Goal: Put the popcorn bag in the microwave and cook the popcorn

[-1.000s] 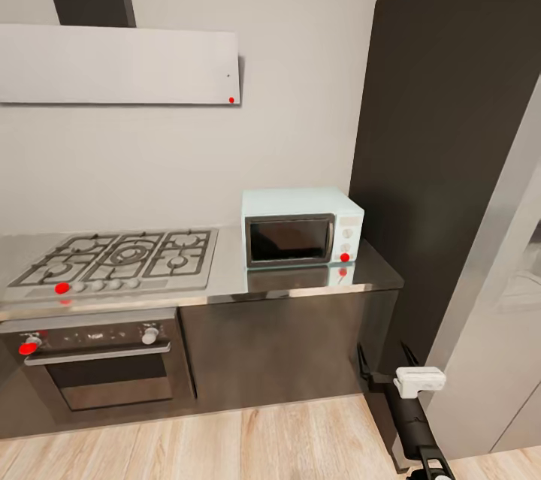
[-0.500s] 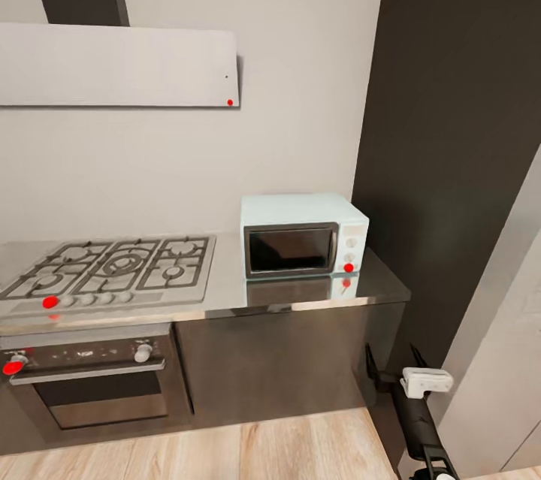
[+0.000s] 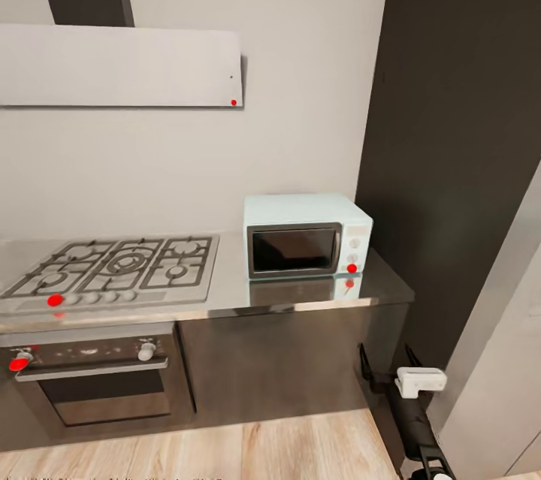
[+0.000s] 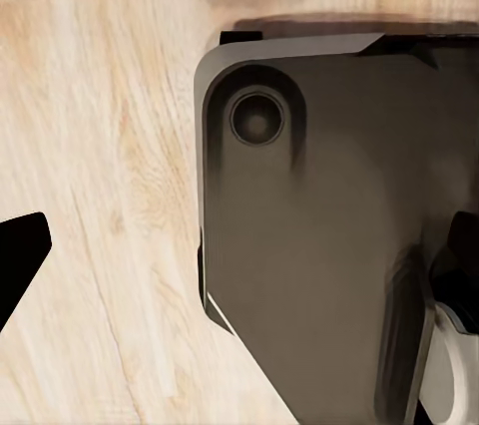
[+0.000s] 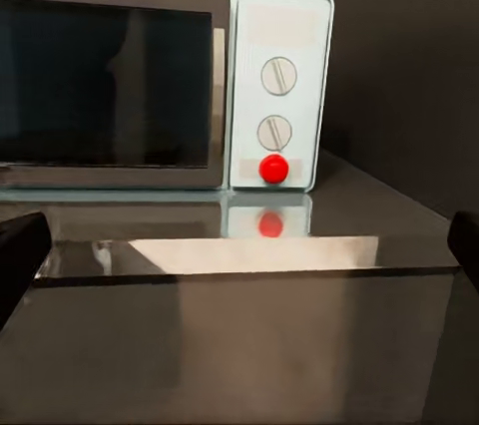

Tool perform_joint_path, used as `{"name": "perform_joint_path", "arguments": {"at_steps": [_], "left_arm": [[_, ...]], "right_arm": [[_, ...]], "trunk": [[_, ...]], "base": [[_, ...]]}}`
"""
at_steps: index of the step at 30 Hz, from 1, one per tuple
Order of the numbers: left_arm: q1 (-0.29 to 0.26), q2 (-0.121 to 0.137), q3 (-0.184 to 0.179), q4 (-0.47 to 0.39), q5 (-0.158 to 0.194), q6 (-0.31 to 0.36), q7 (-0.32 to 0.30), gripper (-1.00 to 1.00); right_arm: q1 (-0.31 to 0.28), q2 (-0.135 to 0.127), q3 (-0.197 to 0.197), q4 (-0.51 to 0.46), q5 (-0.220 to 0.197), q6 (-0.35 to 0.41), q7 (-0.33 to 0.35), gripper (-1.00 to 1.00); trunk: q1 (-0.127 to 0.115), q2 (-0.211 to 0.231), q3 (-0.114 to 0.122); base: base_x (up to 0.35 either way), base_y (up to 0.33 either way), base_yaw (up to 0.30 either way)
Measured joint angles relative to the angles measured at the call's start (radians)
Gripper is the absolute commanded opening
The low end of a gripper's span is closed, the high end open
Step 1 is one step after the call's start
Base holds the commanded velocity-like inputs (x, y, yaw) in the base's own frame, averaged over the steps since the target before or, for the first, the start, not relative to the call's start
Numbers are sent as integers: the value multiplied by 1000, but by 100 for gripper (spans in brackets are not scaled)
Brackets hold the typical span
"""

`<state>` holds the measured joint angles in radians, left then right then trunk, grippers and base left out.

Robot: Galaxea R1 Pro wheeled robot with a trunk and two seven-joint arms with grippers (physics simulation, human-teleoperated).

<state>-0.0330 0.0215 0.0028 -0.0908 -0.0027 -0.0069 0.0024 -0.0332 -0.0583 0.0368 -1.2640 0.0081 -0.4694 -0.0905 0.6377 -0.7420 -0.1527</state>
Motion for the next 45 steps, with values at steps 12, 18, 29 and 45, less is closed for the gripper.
{"name": "perform_joint_path", "arguments": {"at_steps": [12,18,29,45], "left_arm": [[0,4,-1,0,0,0,-1,100],[0,3,-1,0,0,0,-1,100],[0,3,-1,0,0,0,0,100],[0,5,0,0,0,0,0,100]], "right_arm": [[0,0,1,0,0,26,-5,100],[0,0,1,0,0,26,-5,100],[0,-4,-9,-2,0,22,-3,100],[-1,-59,-83,-24,-2,30,-6,100]], "trunk": [[-1,0,0],[0,0,0],[0,0,0],[0,0,0]], "base": [[182,0,252],[270,0,230],[61,0,18],[184,0,0]]}}
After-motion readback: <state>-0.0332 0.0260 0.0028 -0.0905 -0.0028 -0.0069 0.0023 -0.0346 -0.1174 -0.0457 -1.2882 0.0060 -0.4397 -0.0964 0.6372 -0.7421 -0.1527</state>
